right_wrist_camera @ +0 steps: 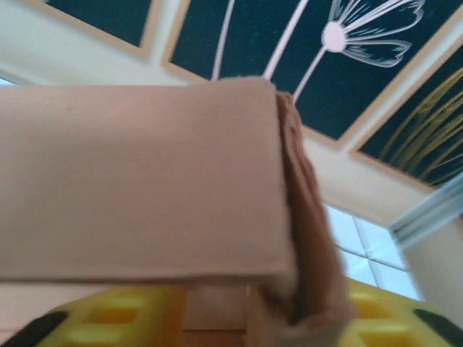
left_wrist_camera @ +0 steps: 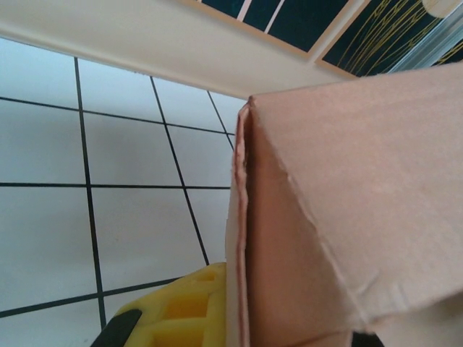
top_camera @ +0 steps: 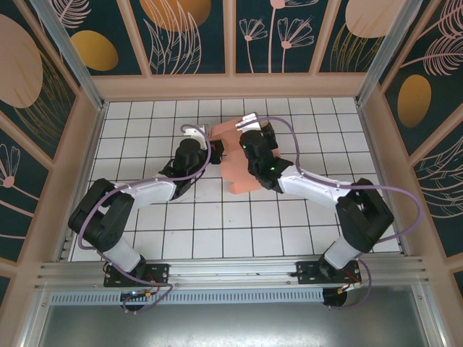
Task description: Fold the paper box
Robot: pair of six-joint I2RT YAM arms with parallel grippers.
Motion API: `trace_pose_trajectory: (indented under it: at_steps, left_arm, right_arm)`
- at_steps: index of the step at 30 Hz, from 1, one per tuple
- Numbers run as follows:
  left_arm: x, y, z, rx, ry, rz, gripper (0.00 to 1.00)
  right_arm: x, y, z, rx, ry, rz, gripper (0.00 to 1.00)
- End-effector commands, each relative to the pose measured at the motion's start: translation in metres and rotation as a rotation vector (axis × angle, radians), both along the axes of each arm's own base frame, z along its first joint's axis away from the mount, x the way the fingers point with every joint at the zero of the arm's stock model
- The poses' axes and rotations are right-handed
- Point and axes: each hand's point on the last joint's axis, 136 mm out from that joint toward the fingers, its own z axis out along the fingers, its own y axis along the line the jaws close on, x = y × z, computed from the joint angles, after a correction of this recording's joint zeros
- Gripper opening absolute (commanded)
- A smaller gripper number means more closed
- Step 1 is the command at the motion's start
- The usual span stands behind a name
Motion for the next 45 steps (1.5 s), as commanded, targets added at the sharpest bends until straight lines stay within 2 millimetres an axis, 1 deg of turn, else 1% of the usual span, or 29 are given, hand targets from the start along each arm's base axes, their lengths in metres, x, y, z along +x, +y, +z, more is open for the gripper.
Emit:
trace_pose_trajectory:
  at_steps: [1, 3, 6, 10, 12, 14, 15, 17, 19, 20, 21, 24, 27, 29, 30, 32, 35, 36, 37, 40, 45]
  left_arm:
    - [0.002, -0.013, 0.033, -0.074, -0.078, -0.039, 0.0]
    - [0.002, -0.014, 0.033, -0.076, -0.076, -0.039, 0.0]
    - [0.002, -0.013, 0.032, -0.075, -0.073, -0.037, 0.0]
    - [0.001, -0.012, 0.034, -0.076, -0.077, -0.035, 0.0]
    - [0.001, -0.012, 0.034, -0.077, -0.077, -0.036, 0.0]
    - [0.0, -0.012, 0.035, -0.078, -0.078, -0.036, 0.0]
    - [0.0, -0.012, 0.037, -0.078, -0.079, -0.037, 0.0]
    - [0.0, -0.01, 0.037, -0.075, -0.079, -0.032, 0.0]
    - [0.0, -0.008, 0.036, -0.067, -0.073, -0.019, 0.0]
    - [0.001, -0.007, 0.035, -0.062, -0.068, -0.01, 0.0]
    - [0.002, -0.006, 0.034, -0.062, -0.062, -0.003, 0.0]
    - [0.006, -0.002, 0.031, -0.066, -0.044, 0.037, 0.0]
    - [0.014, 0.007, 0.025, -0.05, -0.003, 0.106, 0.0]
    - [0.018, 0.01, 0.02, -0.03, 0.029, 0.141, 0.0]
    - [0.02, 0.012, 0.02, -0.032, 0.043, 0.159, 0.0]
    - [0.022, 0.017, 0.016, -0.029, 0.085, 0.199, 0.0]
    - [0.021, 0.023, 0.007, -0.027, 0.148, 0.245, 0.0]
    - [0.024, 0.022, 0.017, -0.045, 0.142, 0.254, 0.0]
    - [0.025, 0.025, 0.017, -0.047, 0.153, 0.27, 0.0]
    - [0.024, 0.03, 0.014, -0.035, 0.173, 0.305, 0.0]
    - [0.024, 0.037, 0.009, -0.023, 0.195, 0.343, 0.0]
  right_arm:
    - [-0.023, 0.033, 0.021, 0.178, 0.042, 0.271, 0.58]
    - [-0.036, 0.041, 0.032, 0.239, 0.034, 0.37, 0.64]
    - [-0.055, 0.045, 0.044, 0.291, 0.019, 0.484, 0.68]
    - [-0.077, 0.037, 0.05, 0.331, 0.011, 0.582, 0.73]
    - [-0.085, 0.032, 0.049, 0.337, 0.02, 0.618, 0.74]
    - [-0.088, 0.022, 0.049, 0.353, 0.028, 0.627, 0.74]
    - [-0.086, 0.012, 0.051, 0.369, 0.023, 0.6, 0.73]
    - [-0.077, -0.023, 0.066, 0.439, -0.053, 0.461, 0.72]
    - [-0.08, -0.054, 0.085, 0.525, -0.117, 0.441, 0.72]
    - [-0.083, -0.062, 0.091, 0.554, -0.126, 0.459, 0.72]
    - [-0.087, -0.064, 0.095, 0.56, -0.123, 0.482, 0.72]
    - [-0.09, -0.061, 0.096, 0.517, -0.106, 0.497, 0.72]
    - [-0.087, -0.057, 0.087, 0.462, -0.101, 0.454, 0.71]
    - [-0.078, -0.059, 0.077, 0.395, -0.1, 0.378, 0.71]
    - [-0.076, -0.051, 0.072, 0.359, -0.095, 0.37, 0.71]
    - [-0.067, -0.049, 0.063, 0.314, -0.09, 0.316, 0.71]
    - [-0.046, -0.054, 0.049, 0.285, -0.054, 0.208, 0.71]
    - [-0.039, -0.056, 0.045, 0.272, -0.043, 0.172, 0.71]
    - [-0.033, -0.057, 0.042, 0.26, -0.033, 0.142, 0.71]
    - [-0.02, -0.053, 0.037, 0.234, -0.019, 0.107, 0.71]
    - [-0.009, -0.04, 0.032, 0.19, -0.014, 0.107, 0.7]
